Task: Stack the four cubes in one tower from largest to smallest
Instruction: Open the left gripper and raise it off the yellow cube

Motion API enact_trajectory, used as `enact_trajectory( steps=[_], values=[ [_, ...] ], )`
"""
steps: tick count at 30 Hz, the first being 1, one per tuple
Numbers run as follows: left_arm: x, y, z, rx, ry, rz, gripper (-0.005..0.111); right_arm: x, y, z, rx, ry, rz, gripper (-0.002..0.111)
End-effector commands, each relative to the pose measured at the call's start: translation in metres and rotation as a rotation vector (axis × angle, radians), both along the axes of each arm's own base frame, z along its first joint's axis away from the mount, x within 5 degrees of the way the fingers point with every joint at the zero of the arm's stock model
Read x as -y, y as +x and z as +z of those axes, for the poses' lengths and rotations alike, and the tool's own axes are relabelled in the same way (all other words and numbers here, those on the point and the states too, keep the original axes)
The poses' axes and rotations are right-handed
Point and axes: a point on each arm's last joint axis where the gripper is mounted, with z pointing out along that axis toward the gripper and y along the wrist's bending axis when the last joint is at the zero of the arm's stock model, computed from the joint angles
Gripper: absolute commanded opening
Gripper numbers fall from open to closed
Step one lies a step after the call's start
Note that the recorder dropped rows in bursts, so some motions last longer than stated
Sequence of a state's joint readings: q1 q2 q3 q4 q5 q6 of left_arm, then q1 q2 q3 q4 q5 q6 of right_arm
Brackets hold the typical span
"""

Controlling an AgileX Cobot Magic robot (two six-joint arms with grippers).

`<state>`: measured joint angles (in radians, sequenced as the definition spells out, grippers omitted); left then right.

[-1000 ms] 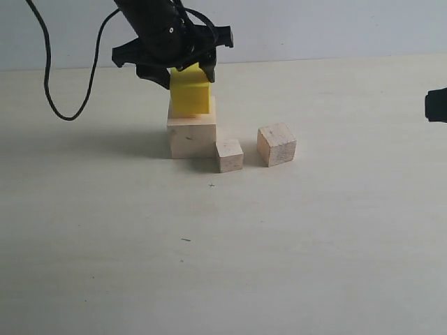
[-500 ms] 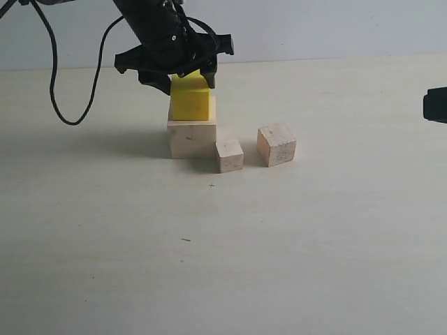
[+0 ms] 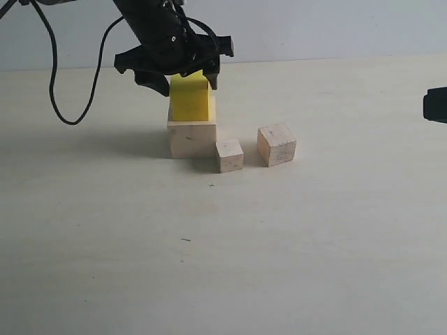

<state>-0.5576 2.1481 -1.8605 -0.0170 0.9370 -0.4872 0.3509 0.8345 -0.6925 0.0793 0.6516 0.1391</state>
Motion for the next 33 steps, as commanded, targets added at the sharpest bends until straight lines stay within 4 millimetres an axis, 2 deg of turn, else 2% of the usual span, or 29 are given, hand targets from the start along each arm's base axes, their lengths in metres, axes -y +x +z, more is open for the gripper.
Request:
enact_trajectory(
  steps=[1, 4, 33],
  values=[
    [0.0006, 0.0000, -0.0008, -0.011, -0.007, -0.004, 0.089, -0.0003, -0.0008, 0.0042, 0.025, 0.009, 0.003, 0.000],
    [0.0005, -0.0006, 0.0001, -0.013, -0.007, -0.003, 0.086, -0.0002, -0.0007, 0.0042, 0.026, 0.007, 0.003, 0.000],
    [0.0059, -0.0080, 0.0009, -0.093, -0.071, 0.004, 0.086, -0.0001, -0.0007, 0.0042, 0.027, 0.005, 0.004, 0.000]
  ],
)
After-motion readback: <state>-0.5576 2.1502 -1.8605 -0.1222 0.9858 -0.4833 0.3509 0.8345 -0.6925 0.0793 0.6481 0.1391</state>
